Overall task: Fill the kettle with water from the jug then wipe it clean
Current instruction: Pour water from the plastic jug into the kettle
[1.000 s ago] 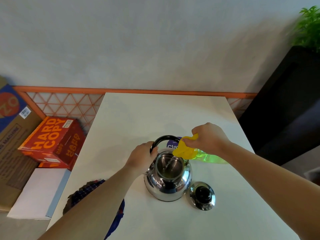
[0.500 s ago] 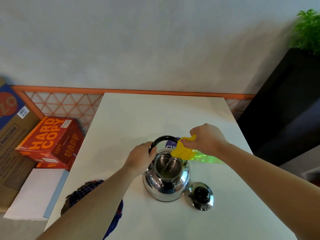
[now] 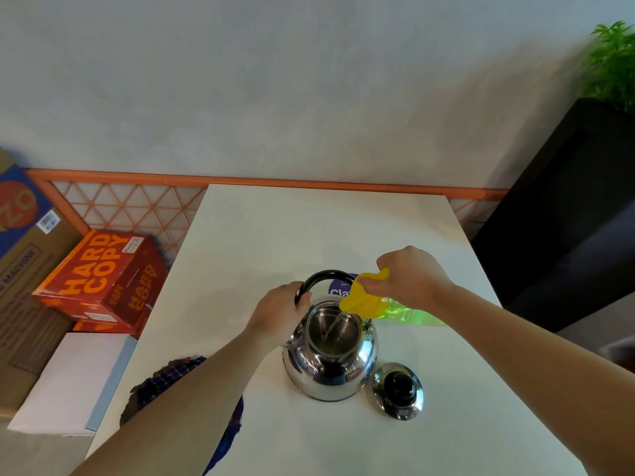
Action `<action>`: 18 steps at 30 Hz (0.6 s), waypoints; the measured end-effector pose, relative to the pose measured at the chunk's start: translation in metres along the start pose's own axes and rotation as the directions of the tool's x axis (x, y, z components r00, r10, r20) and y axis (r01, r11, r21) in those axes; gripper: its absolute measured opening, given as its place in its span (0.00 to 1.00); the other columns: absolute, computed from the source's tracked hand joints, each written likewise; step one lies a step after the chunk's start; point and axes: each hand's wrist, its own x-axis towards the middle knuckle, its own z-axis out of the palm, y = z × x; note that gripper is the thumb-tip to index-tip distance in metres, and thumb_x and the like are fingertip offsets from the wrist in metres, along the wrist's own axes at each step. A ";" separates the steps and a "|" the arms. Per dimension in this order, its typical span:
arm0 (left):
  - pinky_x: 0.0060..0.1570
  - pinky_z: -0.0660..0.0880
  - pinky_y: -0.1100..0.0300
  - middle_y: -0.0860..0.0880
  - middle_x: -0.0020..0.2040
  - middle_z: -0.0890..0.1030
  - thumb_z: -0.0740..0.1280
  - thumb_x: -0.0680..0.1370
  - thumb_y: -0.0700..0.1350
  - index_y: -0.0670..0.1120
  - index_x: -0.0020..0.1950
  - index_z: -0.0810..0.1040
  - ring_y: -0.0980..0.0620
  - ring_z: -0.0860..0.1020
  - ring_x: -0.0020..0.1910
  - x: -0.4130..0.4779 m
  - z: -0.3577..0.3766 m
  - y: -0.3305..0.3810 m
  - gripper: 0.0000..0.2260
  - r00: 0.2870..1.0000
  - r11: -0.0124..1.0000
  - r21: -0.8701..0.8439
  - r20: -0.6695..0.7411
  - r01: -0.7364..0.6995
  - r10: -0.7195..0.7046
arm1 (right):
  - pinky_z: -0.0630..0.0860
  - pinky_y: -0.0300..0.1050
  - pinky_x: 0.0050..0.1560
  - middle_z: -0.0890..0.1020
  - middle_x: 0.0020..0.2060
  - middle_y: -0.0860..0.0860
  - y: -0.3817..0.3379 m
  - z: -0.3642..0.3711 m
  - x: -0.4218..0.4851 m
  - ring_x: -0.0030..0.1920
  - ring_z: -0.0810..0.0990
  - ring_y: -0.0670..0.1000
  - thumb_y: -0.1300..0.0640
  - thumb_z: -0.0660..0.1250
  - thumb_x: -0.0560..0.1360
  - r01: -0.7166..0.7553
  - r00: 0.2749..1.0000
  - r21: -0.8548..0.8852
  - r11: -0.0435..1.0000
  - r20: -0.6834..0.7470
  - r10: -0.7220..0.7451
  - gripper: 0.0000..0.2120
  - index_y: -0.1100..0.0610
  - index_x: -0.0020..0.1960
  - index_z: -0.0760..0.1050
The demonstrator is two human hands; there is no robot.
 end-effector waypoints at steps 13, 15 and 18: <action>0.33 0.65 0.64 0.51 0.37 0.78 0.56 0.81 0.52 0.48 0.52 0.76 0.56 0.75 0.35 0.000 -0.001 0.001 0.12 1.000 1.000 -0.004 -0.001 0.000 0.000 | 0.63 0.39 0.28 0.72 0.25 0.45 -0.002 0.001 -0.002 0.29 0.71 0.44 0.34 0.65 0.67 0.016 1.000 0.072 0.997 -0.027 -0.014 0.15 0.44 0.44 0.75; 0.33 0.66 0.64 0.51 0.38 0.78 0.56 0.81 0.52 0.47 0.52 0.76 0.56 0.75 0.35 -0.001 -0.001 0.001 0.12 1.000 1.000 -0.009 0.000 0.001 -0.001 | 0.63 0.39 0.28 0.72 0.25 0.45 -0.002 0.001 -0.003 0.29 0.71 0.43 0.34 0.65 0.67 0.015 0.999 0.070 0.997 -0.037 -0.012 0.14 0.43 0.43 0.76; 0.35 0.69 0.61 0.50 0.39 0.79 0.56 0.81 0.52 0.47 0.53 0.76 0.54 0.76 0.36 -0.001 -0.002 0.001 0.12 1.000 1.000 -0.026 0.006 0.003 -0.003 | 0.64 0.39 0.28 0.73 0.26 0.44 -0.003 0.002 -0.003 0.30 0.71 0.43 0.34 0.65 0.66 0.017 0.998 0.064 0.998 -0.055 -0.014 0.14 0.43 0.42 0.77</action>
